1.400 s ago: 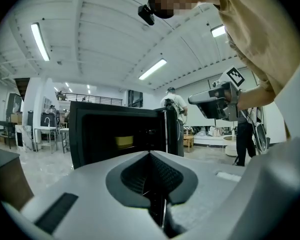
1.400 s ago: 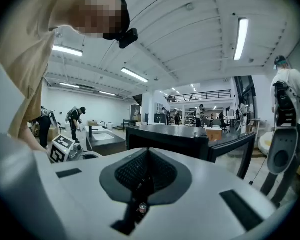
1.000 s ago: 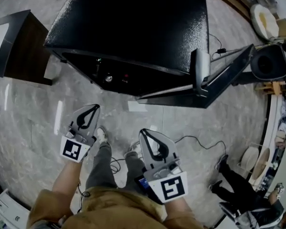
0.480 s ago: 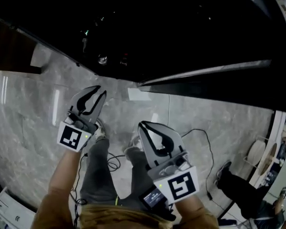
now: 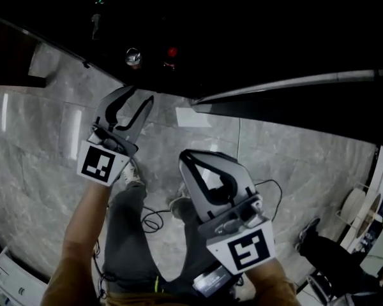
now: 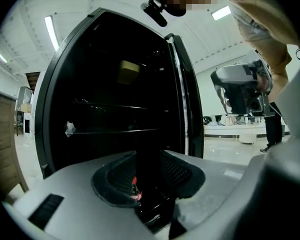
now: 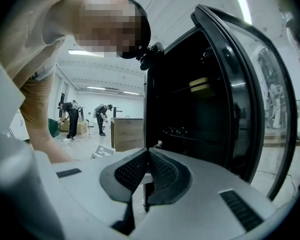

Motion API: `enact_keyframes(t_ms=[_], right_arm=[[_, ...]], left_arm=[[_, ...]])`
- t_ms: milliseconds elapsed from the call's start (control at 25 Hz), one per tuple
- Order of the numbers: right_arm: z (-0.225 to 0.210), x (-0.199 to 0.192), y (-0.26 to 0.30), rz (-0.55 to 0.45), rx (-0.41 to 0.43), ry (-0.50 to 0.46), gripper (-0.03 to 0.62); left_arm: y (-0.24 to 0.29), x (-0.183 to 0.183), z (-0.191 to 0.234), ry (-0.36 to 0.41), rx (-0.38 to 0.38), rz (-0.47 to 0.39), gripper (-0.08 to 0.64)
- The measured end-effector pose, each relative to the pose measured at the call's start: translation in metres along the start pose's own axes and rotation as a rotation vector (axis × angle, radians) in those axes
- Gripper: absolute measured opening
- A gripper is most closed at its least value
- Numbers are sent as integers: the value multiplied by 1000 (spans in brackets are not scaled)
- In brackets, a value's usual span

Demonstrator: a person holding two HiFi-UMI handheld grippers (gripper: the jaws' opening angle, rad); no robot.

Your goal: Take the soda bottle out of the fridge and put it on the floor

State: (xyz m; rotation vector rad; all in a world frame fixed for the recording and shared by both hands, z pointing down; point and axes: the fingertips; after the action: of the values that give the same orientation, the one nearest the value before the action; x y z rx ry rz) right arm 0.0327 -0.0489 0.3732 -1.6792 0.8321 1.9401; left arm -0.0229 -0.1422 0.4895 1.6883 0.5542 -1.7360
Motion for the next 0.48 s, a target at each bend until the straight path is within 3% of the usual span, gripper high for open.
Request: enact_keyframes(t_ms=[240,480], right_arm=[[5,-48,16,-47,31,-37,2],[-12,-80,29,-89,-2,-31,3]], left_arm=[[43,-37,12,71,-19,-29,129],[65,-70,34,59,-6,-46,152]])
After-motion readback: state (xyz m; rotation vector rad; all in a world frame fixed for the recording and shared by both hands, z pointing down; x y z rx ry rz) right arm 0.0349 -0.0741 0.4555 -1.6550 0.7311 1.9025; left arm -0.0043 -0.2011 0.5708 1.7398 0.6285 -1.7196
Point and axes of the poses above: the fingertips, and each gripper's own axes: y forward along the fingers, z to its left, x out of its top, and after that the axes turned 6 degrees about -y, right-handed
